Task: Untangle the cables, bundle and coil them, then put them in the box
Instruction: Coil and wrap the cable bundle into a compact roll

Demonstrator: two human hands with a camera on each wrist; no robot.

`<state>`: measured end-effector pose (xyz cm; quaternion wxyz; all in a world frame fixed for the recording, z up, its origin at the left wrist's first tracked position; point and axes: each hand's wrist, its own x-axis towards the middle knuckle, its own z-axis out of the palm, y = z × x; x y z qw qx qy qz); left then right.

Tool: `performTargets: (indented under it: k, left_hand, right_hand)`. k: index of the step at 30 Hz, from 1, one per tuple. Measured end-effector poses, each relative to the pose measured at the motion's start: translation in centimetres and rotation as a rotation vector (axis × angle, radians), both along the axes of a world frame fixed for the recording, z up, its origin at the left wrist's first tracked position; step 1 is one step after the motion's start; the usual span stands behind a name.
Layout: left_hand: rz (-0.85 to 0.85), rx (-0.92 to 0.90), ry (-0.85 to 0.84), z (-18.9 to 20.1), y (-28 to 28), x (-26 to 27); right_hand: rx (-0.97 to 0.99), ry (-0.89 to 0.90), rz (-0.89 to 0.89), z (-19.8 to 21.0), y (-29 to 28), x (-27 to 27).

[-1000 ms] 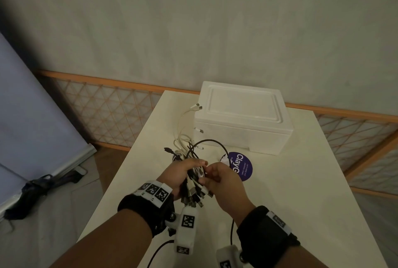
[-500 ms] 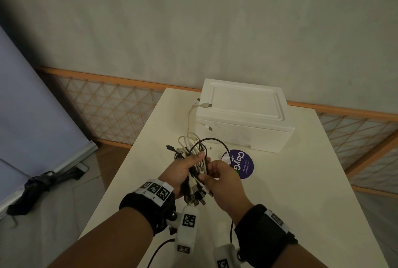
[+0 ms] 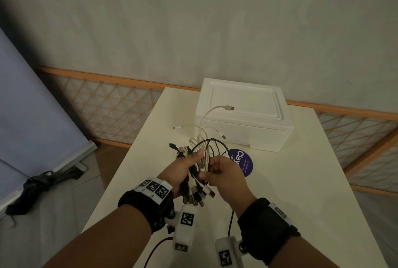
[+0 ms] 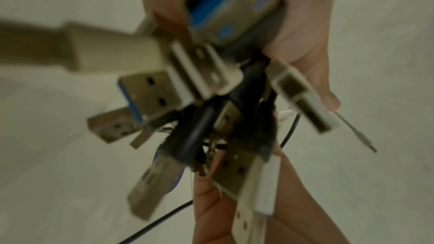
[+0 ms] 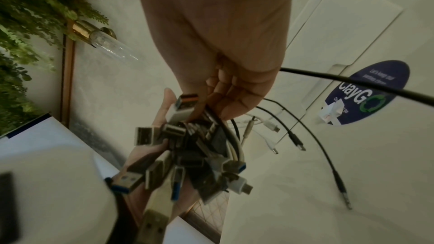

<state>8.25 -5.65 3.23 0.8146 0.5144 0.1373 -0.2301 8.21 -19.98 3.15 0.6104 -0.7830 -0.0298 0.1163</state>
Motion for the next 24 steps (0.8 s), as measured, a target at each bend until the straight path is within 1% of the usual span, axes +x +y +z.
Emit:
performTargets:
  k: [5, 9, 11, 14, 18, 24]
  left_hand:
    - [0.018, 0.004, 0.008, 0.3, 0.1, -0.1]
    - [0.007, 0.01, -0.024, 0.3, 0.1, 0.1]
    - [-0.01, 0.041, -0.064, 0.4, 0.2, 0.2]
    - [-0.051, 0.101, -0.075, 0.5, 0.3, 0.3]
    - [-0.073, 0.108, -0.079, 0.4, 0.3, 0.1]
    - [-0.057, 0.127, -0.068, 0.6, 0.3, -0.1]
  right_hand:
    - [0.058, -0.046, -0.048, 0.6, 0.0, -0.4]
    - [0.03, -0.101, -0.064, 0.5, 0.3, -0.7]
    - [0.015, -0.092, -0.046, 0.7, 0.3, -0.6]
    - [0.034, -0.067, 0.004, 1.0, -0.1, -0.3]
    - [0.076, -0.025, 0.061, 1.2, -0.3, -0.2]
    - [0.031, -0.037, 0.067, 1.0, 0.1, -0.3]
